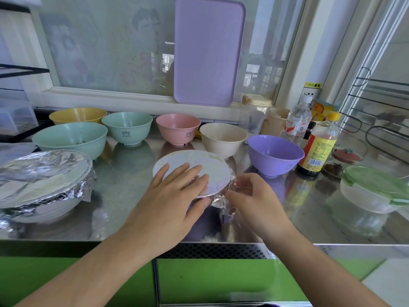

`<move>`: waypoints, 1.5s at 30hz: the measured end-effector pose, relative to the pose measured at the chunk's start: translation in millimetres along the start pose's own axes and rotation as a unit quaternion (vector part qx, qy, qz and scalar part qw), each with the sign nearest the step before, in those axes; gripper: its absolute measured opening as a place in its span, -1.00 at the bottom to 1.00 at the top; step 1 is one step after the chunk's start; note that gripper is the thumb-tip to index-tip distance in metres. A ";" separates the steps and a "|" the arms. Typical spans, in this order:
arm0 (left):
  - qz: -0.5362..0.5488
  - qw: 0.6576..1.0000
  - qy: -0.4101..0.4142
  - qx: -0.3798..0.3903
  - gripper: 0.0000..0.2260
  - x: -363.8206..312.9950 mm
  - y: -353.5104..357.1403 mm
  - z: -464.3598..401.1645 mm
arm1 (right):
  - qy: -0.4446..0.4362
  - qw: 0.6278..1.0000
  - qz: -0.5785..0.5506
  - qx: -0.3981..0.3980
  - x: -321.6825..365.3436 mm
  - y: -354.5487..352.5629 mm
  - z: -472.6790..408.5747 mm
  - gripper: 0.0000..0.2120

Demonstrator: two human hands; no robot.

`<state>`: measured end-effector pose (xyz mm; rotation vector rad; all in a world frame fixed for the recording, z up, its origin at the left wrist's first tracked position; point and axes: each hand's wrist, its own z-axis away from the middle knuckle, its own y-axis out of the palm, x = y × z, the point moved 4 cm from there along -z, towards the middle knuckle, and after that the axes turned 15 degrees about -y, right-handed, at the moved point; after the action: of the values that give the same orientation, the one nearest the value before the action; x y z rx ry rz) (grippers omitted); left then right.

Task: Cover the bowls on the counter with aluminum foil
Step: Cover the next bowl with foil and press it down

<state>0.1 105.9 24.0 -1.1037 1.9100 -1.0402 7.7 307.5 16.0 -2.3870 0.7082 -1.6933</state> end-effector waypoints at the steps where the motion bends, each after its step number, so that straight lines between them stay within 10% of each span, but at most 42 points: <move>1: 0.001 1.000 0.001 0.000 -0.55 0.4 0.2 0.2 | 0.024 1.000 -0.013 0.003 0.5 0.6 0.9 -0.68; 9: 0.018 1.000 0.000 0.005 -0.53 2.1 0.1 1.1 | 0.185 0.944 -0.272 0.030 3.1 13.4 6.3 -0.73; 29: 0.034 0.999 -0.012 0.010 -0.47 4.5 -1.5 -0.5 | 0.210 0.903 -0.372 -0.036 -8.4 28.1 2.4 -0.60; 45: 0.051 0.999 -0.005 0.013 -0.50 3.4 -1.5 -0.7 | 0.126 0.975 -0.159 0.094 -5.3 25.0 -3.1 -0.80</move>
<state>-1.4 102.5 25.1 -0.9843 1.9199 -0.9983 -4.0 288.3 3.4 -2.2704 0.1798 -2.1084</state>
